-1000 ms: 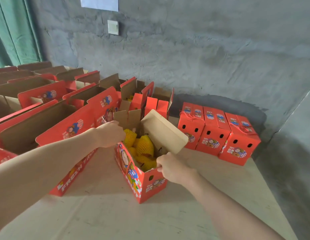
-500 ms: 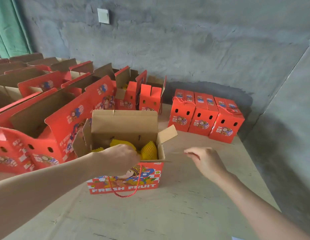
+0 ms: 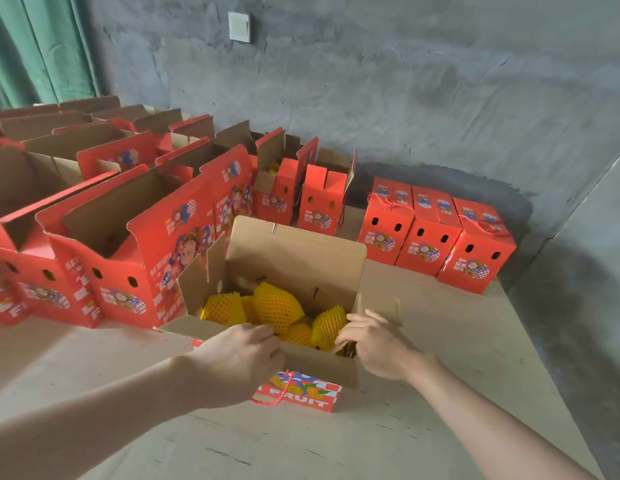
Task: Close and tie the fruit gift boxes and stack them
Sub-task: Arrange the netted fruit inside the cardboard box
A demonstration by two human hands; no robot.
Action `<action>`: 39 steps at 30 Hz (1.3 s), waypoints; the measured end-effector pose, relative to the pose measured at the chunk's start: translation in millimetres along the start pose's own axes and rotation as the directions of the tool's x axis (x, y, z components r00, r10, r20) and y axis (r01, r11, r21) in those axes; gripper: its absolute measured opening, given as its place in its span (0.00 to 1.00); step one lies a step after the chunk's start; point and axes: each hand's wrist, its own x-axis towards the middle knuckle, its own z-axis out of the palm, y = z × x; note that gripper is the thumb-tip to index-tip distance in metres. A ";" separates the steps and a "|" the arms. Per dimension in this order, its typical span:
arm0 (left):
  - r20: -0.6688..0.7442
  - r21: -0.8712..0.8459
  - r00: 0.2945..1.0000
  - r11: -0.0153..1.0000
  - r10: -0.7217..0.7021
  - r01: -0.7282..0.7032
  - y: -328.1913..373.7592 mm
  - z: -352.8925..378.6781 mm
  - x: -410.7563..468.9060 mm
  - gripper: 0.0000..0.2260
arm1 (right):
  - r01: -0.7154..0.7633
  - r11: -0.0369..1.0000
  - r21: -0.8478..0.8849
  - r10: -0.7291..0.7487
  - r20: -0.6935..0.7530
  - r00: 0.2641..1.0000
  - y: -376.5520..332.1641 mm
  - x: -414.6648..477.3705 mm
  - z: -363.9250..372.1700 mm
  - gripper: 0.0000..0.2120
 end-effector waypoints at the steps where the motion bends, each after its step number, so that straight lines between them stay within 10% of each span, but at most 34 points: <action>1: -0.004 -0.037 0.997 0.996 -0.076 0.076 3.0 4.8 0.7 0.11 | -0.013 1.000 -0.002 0.013 0.027 1.000 2.0 -1.0 0.7 0.27; 6: 0.226 -0.092 0.925 0.938 -0.306 0.333 3.8 11.5 22.9 0.15 | 0.003 0.998 -0.062 -0.003 0.006 1.000 2.8 1.0 -1.0 0.18; 16: 0.208 0.023 0.977 0.999 -0.048 0.044 26.9 -6.3 49.9 0.12 | -0.055 0.991 -0.121 0.059 0.030 0.998 8.9 -50.5 -2.3 0.03; 22: 0.165 -0.314 0.966 0.939 0.197 -0.137 95.9 -16.3 65.6 0.15 | -0.073 0.992 0.098 0.071 0.021 0.997 36.5 -116.8 -3.5 0.16; 25: 0.353 -0.650 0.933 0.736 0.073 0.188 82.7 -17.6 70.1 0.20 | -0.113 0.985 0.127 0.122 -0.069 0.990 42.9 -136.3 -3.7 0.23; 30: 0.517 -0.382 0.849 0.860 -0.105 0.339 39.8 15.4 66.5 0.16 | -0.224 0.944 0.241 0.275 -0.202 0.940 36.6 -138.1 -5.4 0.24; 36: 0.396 -0.360 0.888 0.850 -0.233 0.384 42.9 59.4 38.3 0.19 | -0.169 0.852 0.496 0.365 -0.330 0.871 21.0 -135.2 -7.8 0.25; 39: 0.250 -0.331 0.904 0.847 -0.347 0.417 56.0 70.3 23.8 0.37 | -0.179 0.827 0.533 0.376 -0.287 0.881 14.7 -130.8 -4.0 0.22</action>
